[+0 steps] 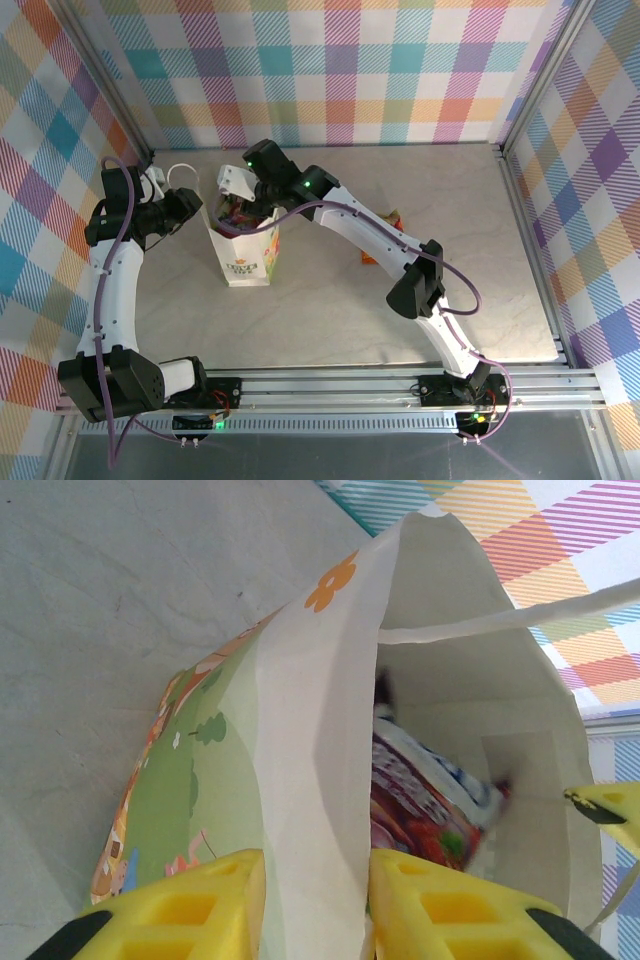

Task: Place the snacks into the paper bag

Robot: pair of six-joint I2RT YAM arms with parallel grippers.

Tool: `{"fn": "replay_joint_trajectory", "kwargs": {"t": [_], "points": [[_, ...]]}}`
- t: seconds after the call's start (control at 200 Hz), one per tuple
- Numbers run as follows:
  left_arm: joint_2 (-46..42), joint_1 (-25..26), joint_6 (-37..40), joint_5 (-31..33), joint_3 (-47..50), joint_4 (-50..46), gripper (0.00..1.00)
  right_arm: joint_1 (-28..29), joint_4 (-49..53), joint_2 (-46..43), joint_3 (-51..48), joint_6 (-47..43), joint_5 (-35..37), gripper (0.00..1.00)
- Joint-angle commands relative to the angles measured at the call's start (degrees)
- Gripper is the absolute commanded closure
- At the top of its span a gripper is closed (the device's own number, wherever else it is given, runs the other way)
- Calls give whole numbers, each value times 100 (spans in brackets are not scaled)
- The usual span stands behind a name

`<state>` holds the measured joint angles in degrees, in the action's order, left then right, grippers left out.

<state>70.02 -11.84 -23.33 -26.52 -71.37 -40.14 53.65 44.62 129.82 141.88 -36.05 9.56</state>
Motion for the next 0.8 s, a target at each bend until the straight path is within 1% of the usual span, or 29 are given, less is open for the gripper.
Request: {"fn": "replay_joint_trajectory", "kwargs": {"t": [0.0,0.105,0.22,0.345,0.48,0.56,0.7,0.795], "points": [[-62,-64,13,-81,53,-1,67,32,-287,-374,199,459,291,41],[-77,-62,13,-74,62,-12,67,32,-246,-596,174,751,231,41],[-123,-64,14,-77,45,-24,67,32,-128,-893,107,1040,-71,42],[-148,-60,13,-81,27,-37,67,32,-188,-1336,-241,1311,-503,42],[-180,-62,17,-72,27,-55,67,29,-356,-1870,-779,1553,-923,42],[-181,-60,14,-81,19,-55,67,32,-539,-2196,-1181,1642,-1055,42],[-205,-64,22,-81,-6,-82,67,32,-889,-2780,-1930,1720,-1062,41],[-229,-62,30,-93,-25,-107,67,27,-1117,-3195,-2490,1737,-938,39]]}}
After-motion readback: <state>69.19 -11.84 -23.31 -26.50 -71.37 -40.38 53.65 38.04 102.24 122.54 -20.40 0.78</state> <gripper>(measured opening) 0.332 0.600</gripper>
